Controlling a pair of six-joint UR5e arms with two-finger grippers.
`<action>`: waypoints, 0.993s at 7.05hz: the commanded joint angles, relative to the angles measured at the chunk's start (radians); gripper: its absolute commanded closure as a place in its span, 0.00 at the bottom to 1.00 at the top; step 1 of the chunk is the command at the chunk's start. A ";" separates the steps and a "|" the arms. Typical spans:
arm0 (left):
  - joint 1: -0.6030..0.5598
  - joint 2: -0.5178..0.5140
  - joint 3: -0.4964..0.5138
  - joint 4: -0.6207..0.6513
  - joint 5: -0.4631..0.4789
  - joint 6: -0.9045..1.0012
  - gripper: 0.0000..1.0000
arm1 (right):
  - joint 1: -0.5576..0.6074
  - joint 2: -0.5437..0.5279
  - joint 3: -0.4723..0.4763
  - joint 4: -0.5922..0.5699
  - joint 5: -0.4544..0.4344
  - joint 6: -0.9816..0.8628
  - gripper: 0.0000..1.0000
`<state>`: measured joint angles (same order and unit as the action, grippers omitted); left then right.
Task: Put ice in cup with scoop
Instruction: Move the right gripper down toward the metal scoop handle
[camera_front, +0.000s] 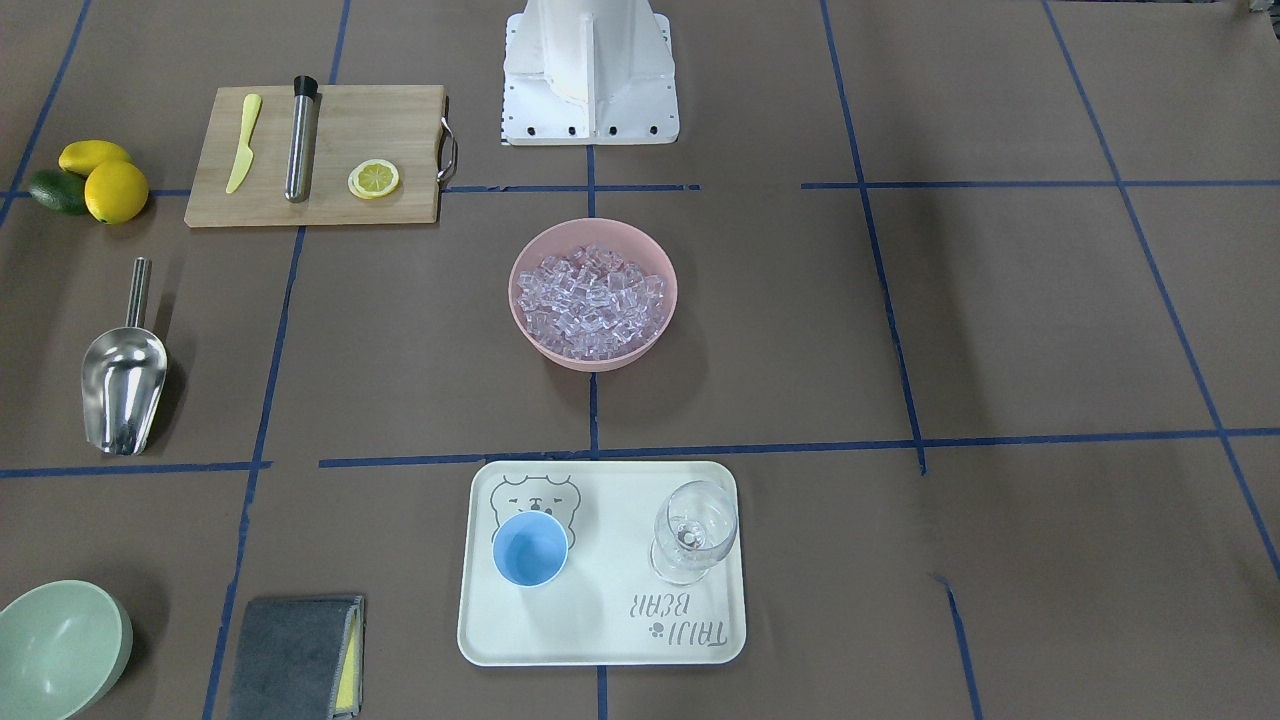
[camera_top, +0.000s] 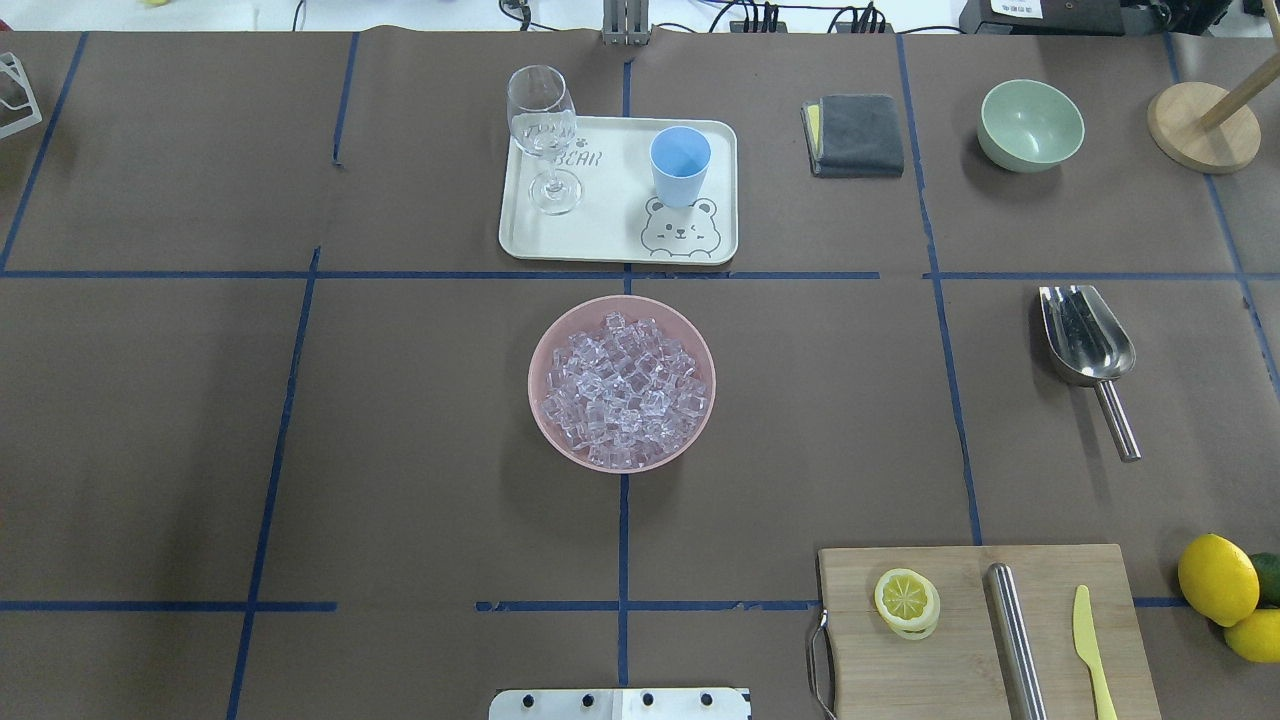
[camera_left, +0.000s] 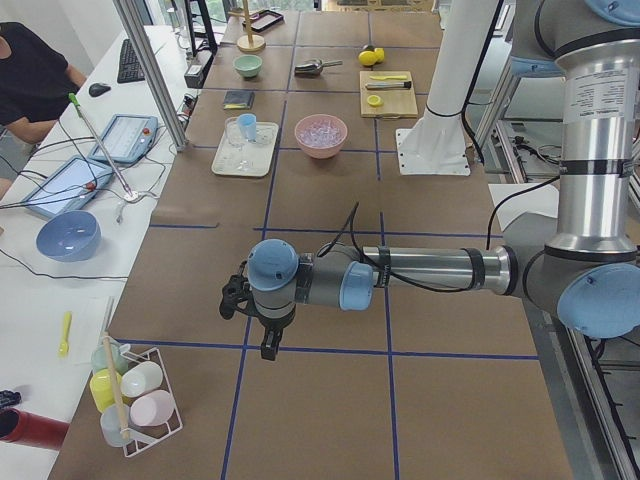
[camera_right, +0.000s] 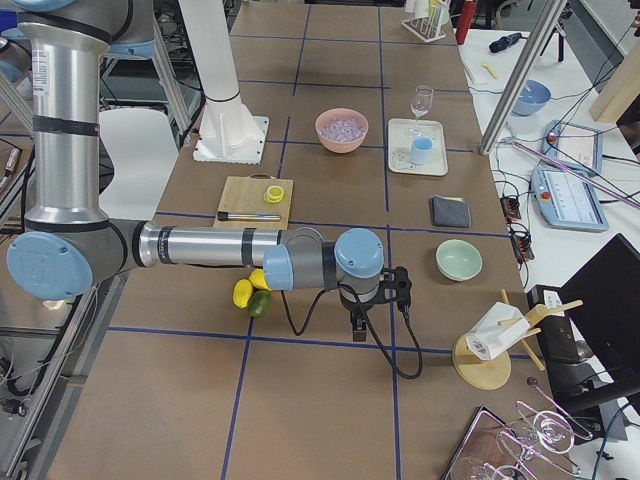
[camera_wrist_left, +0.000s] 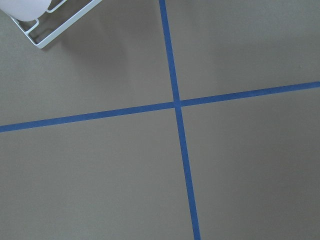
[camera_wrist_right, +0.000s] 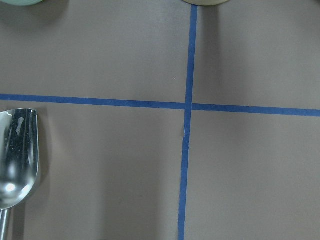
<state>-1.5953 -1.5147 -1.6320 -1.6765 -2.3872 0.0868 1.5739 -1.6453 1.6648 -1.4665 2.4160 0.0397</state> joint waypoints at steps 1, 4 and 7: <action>0.000 0.004 -0.003 -0.005 0.003 0.011 0.00 | 0.000 0.001 0.006 0.002 0.000 -0.001 0.00; 0.000 -0.007 -0.020 -0.014 -0.004 0.005 0.00 | -0.005 0.021 0.000 0.003 0.000 0.002 0.00; 0.008 -0.021 -0.081 -0.150 -0.004 0.008 0.00 | -0.018 0.087 -0.011 0.021 0.083 0.141 0.00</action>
<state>-1.5912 -1.5297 -1.6880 -1.7662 -2.3913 0.0896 1.5655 -1.5886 1.6624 -1.4479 2.4800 0.1159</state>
